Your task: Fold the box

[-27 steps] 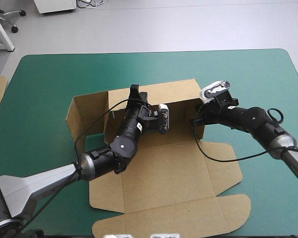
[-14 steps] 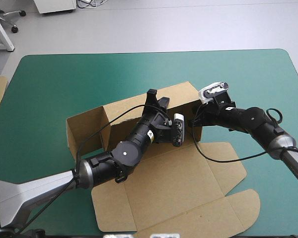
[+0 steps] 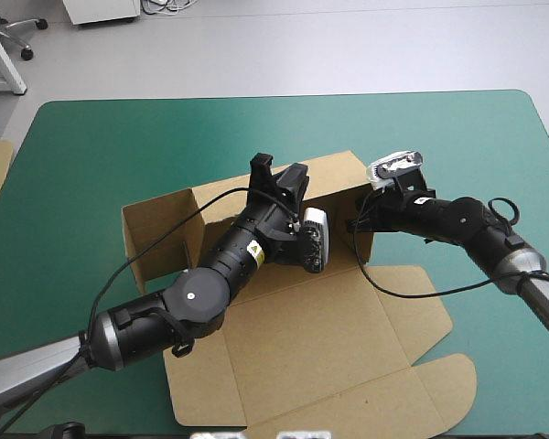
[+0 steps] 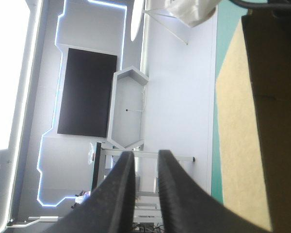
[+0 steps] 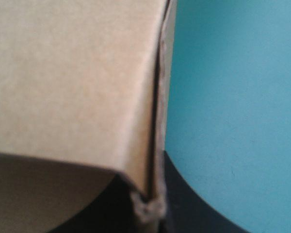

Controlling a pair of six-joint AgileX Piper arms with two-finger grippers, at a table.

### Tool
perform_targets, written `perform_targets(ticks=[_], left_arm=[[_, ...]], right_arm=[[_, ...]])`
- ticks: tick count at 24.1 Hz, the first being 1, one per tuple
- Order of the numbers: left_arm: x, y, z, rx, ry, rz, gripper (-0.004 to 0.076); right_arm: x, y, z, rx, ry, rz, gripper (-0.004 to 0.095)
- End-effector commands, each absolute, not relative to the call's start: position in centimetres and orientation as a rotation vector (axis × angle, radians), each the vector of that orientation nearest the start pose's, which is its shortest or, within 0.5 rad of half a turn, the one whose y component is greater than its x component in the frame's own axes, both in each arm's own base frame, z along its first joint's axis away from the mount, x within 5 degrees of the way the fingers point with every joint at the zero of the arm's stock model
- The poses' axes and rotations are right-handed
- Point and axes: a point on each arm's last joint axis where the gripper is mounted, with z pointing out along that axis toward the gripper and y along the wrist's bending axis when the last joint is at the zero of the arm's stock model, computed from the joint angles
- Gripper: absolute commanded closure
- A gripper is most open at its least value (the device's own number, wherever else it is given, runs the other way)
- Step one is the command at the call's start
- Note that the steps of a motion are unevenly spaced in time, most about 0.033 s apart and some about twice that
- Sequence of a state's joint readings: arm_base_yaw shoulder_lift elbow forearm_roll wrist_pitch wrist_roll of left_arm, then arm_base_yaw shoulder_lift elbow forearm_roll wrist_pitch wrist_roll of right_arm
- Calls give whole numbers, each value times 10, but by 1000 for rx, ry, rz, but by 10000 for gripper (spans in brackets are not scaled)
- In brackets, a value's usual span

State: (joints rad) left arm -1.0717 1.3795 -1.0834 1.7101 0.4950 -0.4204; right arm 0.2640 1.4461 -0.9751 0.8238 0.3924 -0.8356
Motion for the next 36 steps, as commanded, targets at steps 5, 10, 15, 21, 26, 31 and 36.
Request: perform_targets(ticks=[5,10,15,21,26,31,36], left_arm=[[196,-221,424,1240,931,665,626],[249,-162,463,1085,995,679,677],[289,-74,465,828,1233,840,706],[300,9,457,327,1505,806,708],[298,48,424,0,1726,716,709],[291,58,378,-168,1937,684,708],[279,57,329,-307,2154,594,708]], right_arm=[[294,106,297,-479,2128,438,942],[294,106,297,-481,2130,437,942],[294,105,296,-460,2147,439,942],[294,102,294,-423,2181,416,942],[294,101,293,-371,2201,418,941],[294,101,293,-339,2211,435,941],[298,89,302,-284,2248,443,940]])
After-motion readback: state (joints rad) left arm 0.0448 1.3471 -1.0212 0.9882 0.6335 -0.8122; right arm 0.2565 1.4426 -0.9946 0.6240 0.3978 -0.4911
